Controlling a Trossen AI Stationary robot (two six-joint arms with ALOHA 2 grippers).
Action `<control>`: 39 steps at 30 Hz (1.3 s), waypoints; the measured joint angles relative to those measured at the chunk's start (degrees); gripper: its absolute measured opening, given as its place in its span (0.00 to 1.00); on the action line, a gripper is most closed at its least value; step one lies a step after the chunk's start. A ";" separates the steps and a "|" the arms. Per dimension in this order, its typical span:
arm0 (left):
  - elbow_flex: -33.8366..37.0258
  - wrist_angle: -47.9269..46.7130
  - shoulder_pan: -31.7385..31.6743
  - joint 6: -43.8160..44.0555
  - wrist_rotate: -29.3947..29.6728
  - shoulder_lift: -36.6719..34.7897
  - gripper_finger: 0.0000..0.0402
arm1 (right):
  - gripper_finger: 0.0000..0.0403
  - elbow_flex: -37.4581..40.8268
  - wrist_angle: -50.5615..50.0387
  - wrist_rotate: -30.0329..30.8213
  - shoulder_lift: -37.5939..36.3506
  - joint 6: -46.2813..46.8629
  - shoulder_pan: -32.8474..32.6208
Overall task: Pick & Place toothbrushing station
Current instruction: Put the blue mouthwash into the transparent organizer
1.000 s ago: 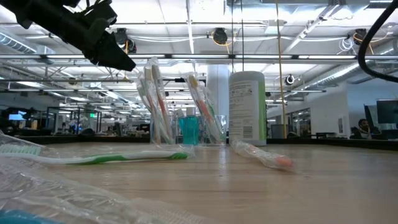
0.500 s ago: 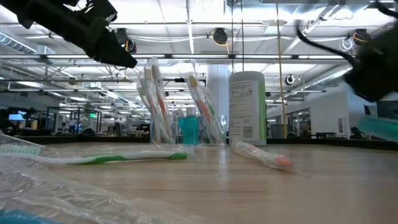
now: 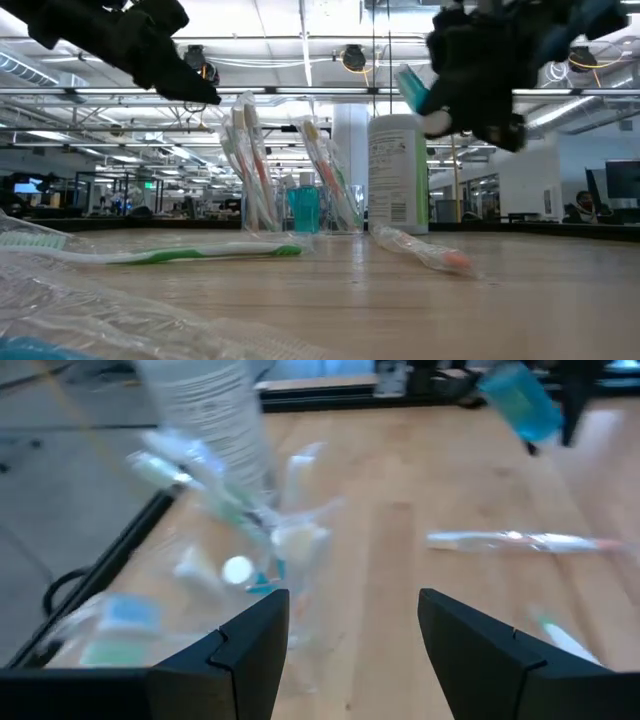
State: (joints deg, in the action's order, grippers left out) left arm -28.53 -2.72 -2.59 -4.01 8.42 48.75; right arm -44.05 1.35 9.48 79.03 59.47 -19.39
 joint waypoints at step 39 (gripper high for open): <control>-15.68 28.88 3.26 -12.18 -16.98 34.39 0.57 | 0.25 0.00 14.92 -5.27 0.19 -42.37 14.31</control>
State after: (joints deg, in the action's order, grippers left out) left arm -44.22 26.16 0.67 -16.19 -8.55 83.14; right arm -44.05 16.27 4.21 79.22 17.10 -5.08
